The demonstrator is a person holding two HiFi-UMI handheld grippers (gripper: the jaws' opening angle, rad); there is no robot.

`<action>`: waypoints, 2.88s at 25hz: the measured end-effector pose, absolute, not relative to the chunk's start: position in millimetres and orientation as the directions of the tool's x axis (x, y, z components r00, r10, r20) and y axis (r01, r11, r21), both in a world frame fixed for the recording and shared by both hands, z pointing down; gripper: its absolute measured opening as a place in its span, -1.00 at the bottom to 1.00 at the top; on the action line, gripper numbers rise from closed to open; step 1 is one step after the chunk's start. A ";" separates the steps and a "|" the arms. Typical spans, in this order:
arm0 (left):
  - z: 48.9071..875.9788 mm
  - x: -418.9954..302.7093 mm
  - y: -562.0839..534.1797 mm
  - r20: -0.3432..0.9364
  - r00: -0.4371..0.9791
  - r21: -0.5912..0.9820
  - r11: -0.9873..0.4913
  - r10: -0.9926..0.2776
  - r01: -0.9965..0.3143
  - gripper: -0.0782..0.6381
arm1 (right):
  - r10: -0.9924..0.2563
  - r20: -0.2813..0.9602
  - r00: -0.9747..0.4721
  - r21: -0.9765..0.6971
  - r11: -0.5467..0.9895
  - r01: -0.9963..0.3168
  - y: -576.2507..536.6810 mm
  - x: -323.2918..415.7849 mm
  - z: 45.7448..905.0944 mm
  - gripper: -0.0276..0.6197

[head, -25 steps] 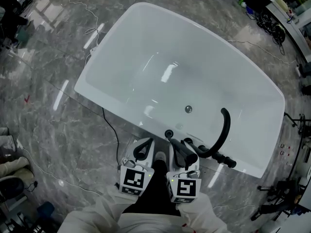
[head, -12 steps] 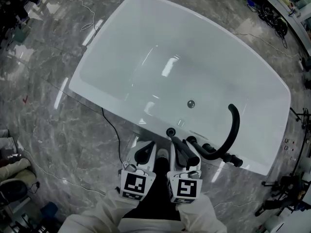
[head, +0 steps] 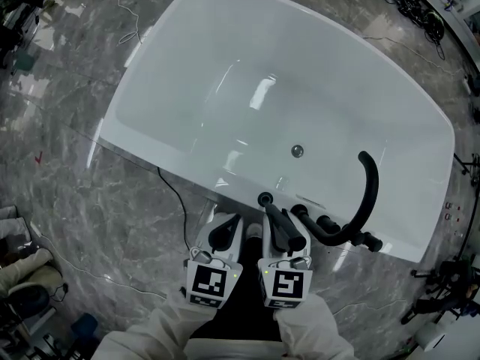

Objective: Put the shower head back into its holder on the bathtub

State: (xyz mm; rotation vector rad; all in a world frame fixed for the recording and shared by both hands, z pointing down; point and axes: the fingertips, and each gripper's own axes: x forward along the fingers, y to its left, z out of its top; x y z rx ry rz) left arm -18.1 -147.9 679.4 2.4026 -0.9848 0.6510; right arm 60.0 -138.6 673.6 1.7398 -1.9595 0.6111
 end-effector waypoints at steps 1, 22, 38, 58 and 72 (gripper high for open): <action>682.0 -18.1 -149.5 0.578 0.630 0.231 -0.636 -0.519 -0.736 -0.78 | -0.795 0.598 -0.105 -0.033 0.107 -0.994 -138.3 60.5 676.1 -0.49; 725.3 -20.1 -161.9 0.597 0.620 0.243 -0.622 -0.509 -0.744 -0.78 | -0.758 0.647 -0.082 -0.029 0.083 -0.996 -138.5 65.4 723.7 -0.49; 743.6 -17.2 -164.1 0.609 0.628 0.268 -0.619 -0.485 -0.738 -0.78 | -0.735 0.673 -0.081 -0.047 0.068 -0.997 -138.2 60.5 747.1 -0.49; 763.0 -16.1 -169.1 0.625 0.630 0.294 -0.608 -0.461 -0.737 -0.78 | -0.733 0.675 -0.084 -0.013 0.101 -0.995 -146.2 58.4 763.0 -0.49; 761.3 -17.0 -161.9 0.633 0.632 0.304 -0.608 -0.447 -0.734 -0.78 | -0.725 0.683 -0.093 -0.094 0.039 -0.995 -139.3 59.1 766.6 -0.36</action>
